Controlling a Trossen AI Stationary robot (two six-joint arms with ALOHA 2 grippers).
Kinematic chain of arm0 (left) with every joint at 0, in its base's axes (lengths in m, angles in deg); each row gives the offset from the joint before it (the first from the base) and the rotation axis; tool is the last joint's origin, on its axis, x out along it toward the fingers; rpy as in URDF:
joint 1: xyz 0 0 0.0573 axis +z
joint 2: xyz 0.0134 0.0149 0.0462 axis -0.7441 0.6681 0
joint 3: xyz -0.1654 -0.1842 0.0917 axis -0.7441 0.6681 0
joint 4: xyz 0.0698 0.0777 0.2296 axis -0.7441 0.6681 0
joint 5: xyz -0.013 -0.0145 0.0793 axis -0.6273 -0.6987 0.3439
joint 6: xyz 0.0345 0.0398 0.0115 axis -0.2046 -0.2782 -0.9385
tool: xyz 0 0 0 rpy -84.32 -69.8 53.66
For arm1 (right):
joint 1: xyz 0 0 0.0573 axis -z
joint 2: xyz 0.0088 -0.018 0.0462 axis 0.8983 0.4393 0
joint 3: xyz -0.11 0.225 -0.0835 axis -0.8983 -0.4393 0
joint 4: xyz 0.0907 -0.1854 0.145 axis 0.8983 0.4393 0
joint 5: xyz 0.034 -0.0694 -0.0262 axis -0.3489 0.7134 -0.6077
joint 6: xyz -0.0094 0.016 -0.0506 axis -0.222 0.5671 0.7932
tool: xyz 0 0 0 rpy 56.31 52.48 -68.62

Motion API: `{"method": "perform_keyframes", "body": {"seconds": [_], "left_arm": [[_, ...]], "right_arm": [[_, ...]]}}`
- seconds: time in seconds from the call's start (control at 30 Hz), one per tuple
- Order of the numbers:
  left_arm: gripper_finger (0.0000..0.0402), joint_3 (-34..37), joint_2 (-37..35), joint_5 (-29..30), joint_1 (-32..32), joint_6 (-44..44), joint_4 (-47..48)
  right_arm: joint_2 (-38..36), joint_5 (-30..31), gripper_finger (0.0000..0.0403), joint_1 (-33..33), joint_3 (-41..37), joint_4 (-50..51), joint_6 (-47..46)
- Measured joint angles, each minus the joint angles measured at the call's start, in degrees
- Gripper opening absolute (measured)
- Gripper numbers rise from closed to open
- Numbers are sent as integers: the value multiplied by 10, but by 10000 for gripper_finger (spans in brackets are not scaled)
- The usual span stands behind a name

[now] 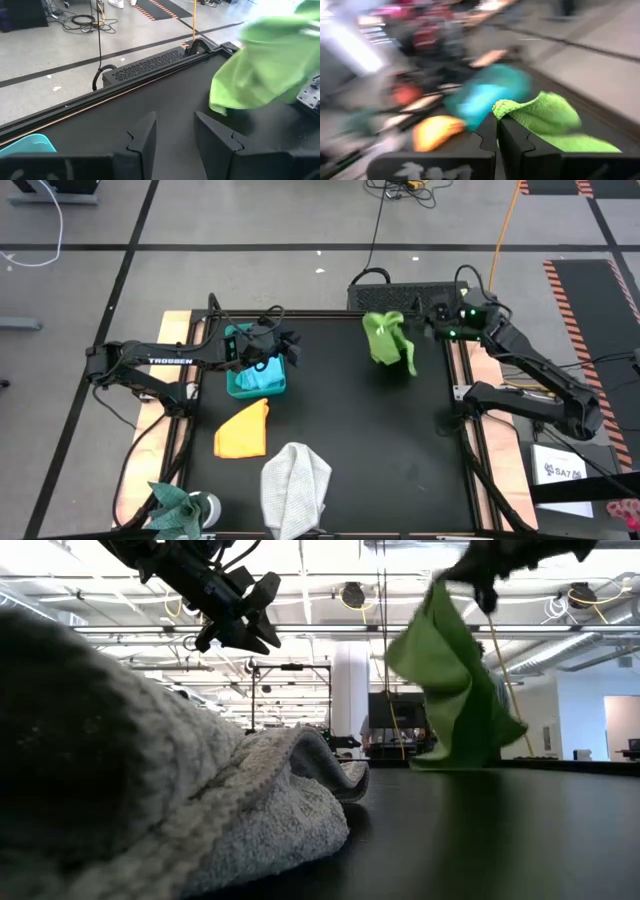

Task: Fold microfiber towels
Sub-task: Fold the green microfiber towel

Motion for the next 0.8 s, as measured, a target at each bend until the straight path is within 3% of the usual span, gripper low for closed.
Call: {"method": "perform_keyframes", "body": {"seconds": [0.1,0.17,0.33,0.4,0.43,0.57,0.63,0.7,0.8], "left_arm": [[131,0,0,2,0,0,0],[131,0,0,5,0,0,0],[131,0,0,5,0,2,0],[131,0,0,5,0,2,0],[131,0,0,5,0,2,0],[131,0,0,5,0,2,0],[131,0,0,5,0,1,0],[131,0,0,5,0,1,0],[131,0,0,5,0,1,0]], "right_arm": [[0,-104,0,-37,3,-47,-19],[-1,-122,0,-55,2,-56,-7],[-3,44,0,-46,2,-53,36],[1,61,0,-44,2,-57,18],[3,38,0,-44,2,-63,-1],[18,-153,0,-80,2,-159,-77],[23,-205,0,-102,2,-219,-76],[23,-199,0,-107,2,-277,-60],[22,-111,0,-93,2,-334,-35]]}}
